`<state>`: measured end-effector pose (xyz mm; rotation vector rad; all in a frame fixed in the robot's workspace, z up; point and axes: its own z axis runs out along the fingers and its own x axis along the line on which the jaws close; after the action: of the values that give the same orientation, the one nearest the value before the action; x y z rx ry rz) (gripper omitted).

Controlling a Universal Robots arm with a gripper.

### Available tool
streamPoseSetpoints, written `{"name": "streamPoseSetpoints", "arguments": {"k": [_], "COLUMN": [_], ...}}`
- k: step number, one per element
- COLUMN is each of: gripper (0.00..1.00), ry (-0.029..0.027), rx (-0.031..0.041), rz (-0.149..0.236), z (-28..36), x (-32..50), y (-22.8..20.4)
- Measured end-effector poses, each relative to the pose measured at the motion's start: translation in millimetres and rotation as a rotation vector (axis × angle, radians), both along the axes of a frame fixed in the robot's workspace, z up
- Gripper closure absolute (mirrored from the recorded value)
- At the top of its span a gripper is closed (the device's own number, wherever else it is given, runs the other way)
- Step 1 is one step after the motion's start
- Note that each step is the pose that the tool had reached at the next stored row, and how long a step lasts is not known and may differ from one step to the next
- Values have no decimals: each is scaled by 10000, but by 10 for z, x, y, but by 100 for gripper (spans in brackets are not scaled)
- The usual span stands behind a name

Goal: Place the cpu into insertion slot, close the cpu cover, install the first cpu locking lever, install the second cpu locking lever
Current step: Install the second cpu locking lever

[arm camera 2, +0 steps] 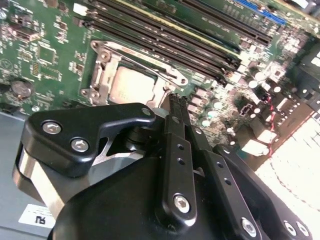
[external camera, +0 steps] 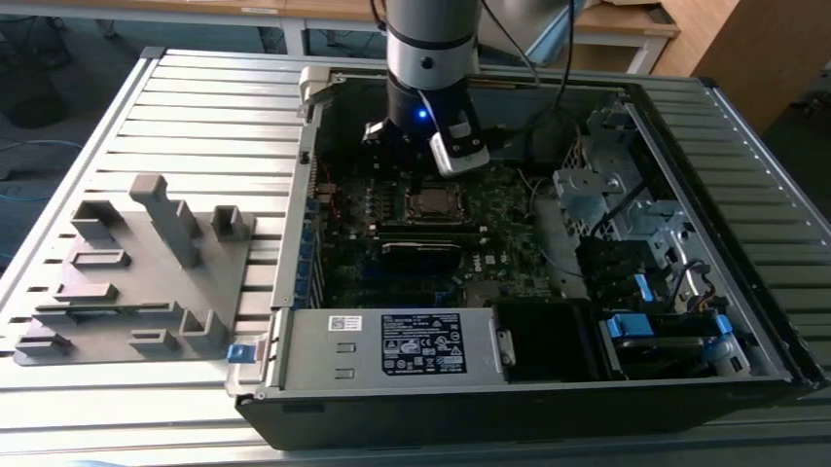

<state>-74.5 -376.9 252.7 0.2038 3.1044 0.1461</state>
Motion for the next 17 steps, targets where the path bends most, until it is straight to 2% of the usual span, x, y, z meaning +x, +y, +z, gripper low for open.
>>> {"name": "streamPoseSetpoints", "arguments": {"k": [5, 17], "gripper": [89, 89], "ry": [8, 8], "rx": [-47, -82], "rz": [-14, -16], "z": [0, 0], "x": [83, 101], "y": [0, -3]}}
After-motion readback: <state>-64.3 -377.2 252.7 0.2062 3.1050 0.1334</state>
